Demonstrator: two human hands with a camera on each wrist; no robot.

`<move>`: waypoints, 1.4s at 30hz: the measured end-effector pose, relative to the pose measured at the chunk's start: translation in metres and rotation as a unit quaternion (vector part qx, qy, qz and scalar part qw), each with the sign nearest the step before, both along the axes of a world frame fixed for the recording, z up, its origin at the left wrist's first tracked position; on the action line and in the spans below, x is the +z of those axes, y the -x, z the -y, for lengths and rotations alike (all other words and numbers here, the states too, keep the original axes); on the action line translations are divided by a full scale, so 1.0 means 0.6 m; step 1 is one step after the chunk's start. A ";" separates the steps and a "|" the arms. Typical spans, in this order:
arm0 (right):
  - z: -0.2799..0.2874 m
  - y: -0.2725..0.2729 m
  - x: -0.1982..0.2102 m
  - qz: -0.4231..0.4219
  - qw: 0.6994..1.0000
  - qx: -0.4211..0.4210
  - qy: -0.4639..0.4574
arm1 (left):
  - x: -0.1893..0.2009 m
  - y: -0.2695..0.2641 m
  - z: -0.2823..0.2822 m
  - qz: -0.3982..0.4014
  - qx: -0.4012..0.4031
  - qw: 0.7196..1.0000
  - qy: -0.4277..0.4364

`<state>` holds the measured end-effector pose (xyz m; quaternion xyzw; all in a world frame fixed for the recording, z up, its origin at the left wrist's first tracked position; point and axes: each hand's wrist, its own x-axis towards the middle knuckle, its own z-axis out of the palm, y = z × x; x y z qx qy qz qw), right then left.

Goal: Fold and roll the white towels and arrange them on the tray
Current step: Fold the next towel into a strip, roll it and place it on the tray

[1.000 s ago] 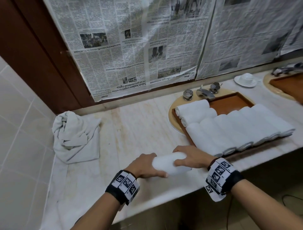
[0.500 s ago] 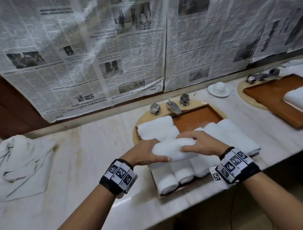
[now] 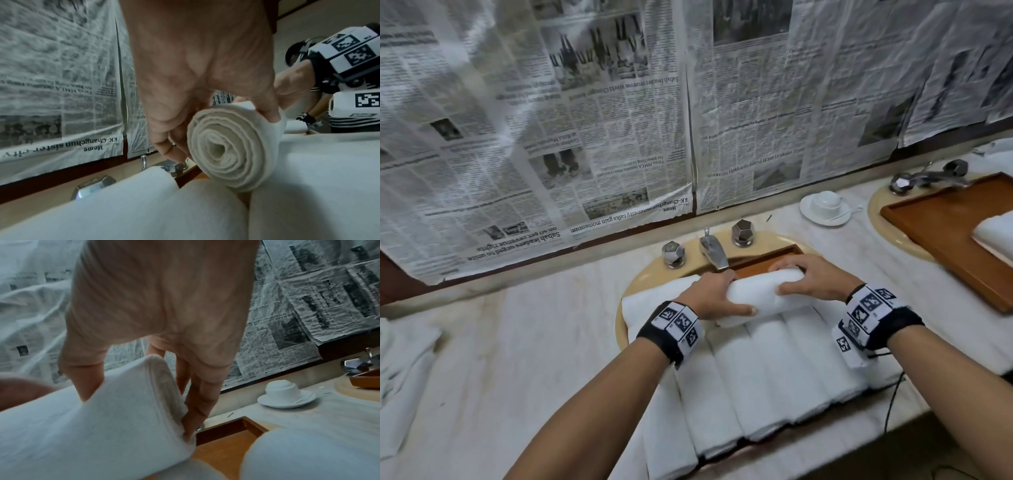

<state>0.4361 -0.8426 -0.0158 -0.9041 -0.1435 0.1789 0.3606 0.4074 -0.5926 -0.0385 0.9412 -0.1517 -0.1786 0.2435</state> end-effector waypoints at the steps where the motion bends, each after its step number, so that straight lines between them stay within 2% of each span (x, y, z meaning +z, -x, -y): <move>1: 0.000 -0.011 -0.002 -0.004 1.000 -0.002 0.009 | -0.009 -0.012 0.004 -0.005 0.004 1.000 -0.009; 5: -0.005 -0.043 -0.023 -0.033 0.998 0.001 0.045 | -0.038 -0.043 0.014 -0.024 0.006 0.999 -0.045; 9: -0.022 -0.060 -0.052 -0.064 0.994 0.045 0.080 | -0.058 -0.043 0.021 -0.035 -0.018 0.992 -0.124; 12: -0.032 -0.063 -0.068 -0.079 0.989 0.057 0.107 | -0.061 -0.041 0.019 -0.046 -0.028 0.988 -0.146; 18: -0.039 -0.059 -0.074 -0.110 0.979 0.068 0.160 | -0.071 -0.031 0.029 -0.023 -0.042 0.978 -0.204; 26: -0.040 -0.049 -0.069 -0.131 0.979 0.040 0.153 | -0.063 -0.021 0.035 -0.022 -0.037 0.976 -0.212; 35: -0.037 -0.035 -0.072 -0.119 0.979 0.065 0.150 | -0.071 0.003 0.032 -0.023 -0.027 0.978 -0.204; 42: -0.038 -0.020 -0.078 -0.115 0.981 0.049 0.150 | -0.063 0.021 0.037 -0.024 -0.019 0.979 -0.201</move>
